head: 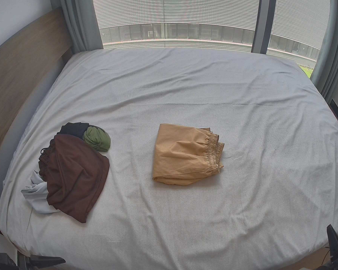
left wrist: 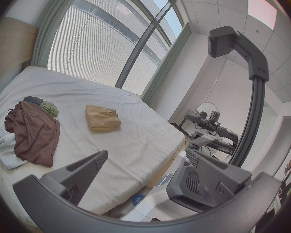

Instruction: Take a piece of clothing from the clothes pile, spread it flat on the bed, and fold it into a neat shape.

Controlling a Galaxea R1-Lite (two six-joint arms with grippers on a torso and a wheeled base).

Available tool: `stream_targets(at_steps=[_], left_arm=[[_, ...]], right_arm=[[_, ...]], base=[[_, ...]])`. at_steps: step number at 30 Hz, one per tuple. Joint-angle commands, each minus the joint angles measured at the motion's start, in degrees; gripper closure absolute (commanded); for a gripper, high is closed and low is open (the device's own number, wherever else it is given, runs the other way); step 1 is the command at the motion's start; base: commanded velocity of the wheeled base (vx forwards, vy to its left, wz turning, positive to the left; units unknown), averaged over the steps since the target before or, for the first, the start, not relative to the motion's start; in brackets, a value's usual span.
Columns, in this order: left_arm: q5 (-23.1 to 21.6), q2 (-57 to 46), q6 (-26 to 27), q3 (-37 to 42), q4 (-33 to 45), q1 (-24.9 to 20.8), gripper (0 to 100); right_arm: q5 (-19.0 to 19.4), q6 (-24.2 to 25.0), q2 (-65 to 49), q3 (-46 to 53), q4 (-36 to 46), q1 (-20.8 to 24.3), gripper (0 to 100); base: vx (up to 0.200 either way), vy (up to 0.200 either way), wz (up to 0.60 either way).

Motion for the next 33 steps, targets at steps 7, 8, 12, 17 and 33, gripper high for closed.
stream_targets(at_steps=[7, 8, 12, 17, 33], left_arm=[[9.3, -13.7, -3.3, 1.0, 1.2, 0.4, 0], [11.3, -13.7, -2.8, 1.0, 1.2, 0.4, 0], [23.9, -13.7, -0.3, 1.0, 1.1, 0.4, 0], [36.2, -13.7, 0.5, 1.0, 1.1, 0.4, 0], [50.7, -17.3, 8.9, 0.8, 6.8, 4.4, 0]], right_arm=[[-12.8, -10.0, -1.8, 2.8, 1.7, -0.4, 0], [-12.8, -9.8, -1.8, 2.8, 1.8, -0.4, 0], [-13.1, -9.0, -1.8, 2.8, 1.9, -0.4, 0], [-13.1, -9.0, -1.8, 2.8, 1.9, -0.4, 0], [-13.1, -9.1, -1.8, 2.8, 1.9, -0.3, 0]], base=[[0.0, 0.0, 0.0], [0.0, 0.0, 0.0], [0.0, 0.0, 0.0], [0.0, 0.0, 0.0], [0.0, 0.0, 0.0]])
